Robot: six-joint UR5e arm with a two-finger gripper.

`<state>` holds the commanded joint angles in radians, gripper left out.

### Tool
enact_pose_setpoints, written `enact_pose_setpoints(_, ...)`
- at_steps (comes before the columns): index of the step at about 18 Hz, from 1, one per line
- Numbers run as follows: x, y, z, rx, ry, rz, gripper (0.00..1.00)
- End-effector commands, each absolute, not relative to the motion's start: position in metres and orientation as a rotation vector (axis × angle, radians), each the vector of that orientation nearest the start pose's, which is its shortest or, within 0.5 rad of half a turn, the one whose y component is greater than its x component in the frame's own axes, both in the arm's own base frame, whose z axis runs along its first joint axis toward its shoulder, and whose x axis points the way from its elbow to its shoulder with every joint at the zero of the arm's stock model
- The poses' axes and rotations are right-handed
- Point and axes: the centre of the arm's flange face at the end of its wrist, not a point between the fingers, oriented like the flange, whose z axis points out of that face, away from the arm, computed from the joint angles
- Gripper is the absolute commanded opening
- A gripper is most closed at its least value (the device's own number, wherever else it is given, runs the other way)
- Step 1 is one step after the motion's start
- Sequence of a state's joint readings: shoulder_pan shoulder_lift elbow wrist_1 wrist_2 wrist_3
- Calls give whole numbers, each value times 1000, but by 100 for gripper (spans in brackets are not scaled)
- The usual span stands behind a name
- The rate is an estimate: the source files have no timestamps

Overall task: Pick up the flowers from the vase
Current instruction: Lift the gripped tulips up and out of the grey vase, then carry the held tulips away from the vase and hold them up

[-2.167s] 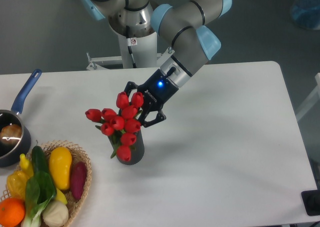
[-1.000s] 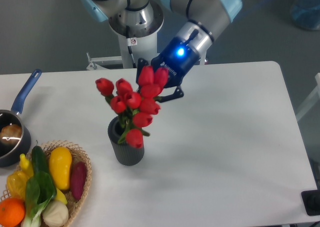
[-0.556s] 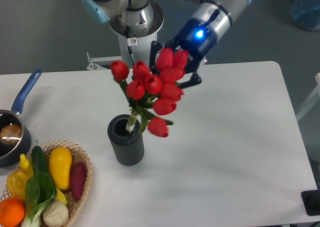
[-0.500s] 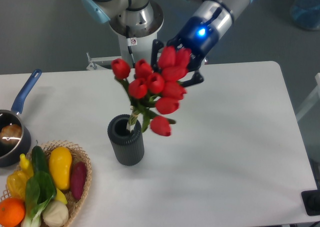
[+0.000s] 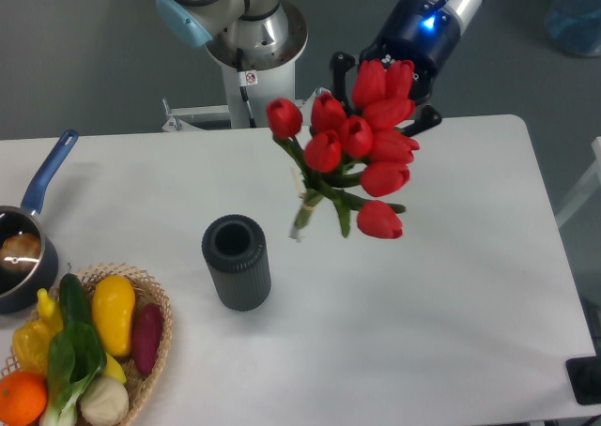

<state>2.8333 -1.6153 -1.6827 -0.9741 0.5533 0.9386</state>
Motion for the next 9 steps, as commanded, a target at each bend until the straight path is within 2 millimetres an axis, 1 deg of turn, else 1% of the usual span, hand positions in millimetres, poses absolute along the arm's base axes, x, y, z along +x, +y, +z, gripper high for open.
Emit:
enact_pose_setpoints(2, -428, 363, 512, -2131, -85, -67, 4)
enact_pose_setpoints(4, -431, 360, 504, -2208, -26, 19, 4)
enact_pose_setpoints(5, -432, 359, 497, -2247, -15, 44, 4)
enact_pose_setpoints(6, -433, 356, 489, -2297, -22, 71, 3)
enact_pose_setpoints(8, -437, 349, 480, -2398, -51, 127, 0)
enact_pose_setpoints(9, -438, 348, 477, -2423, -59, 139, 0)
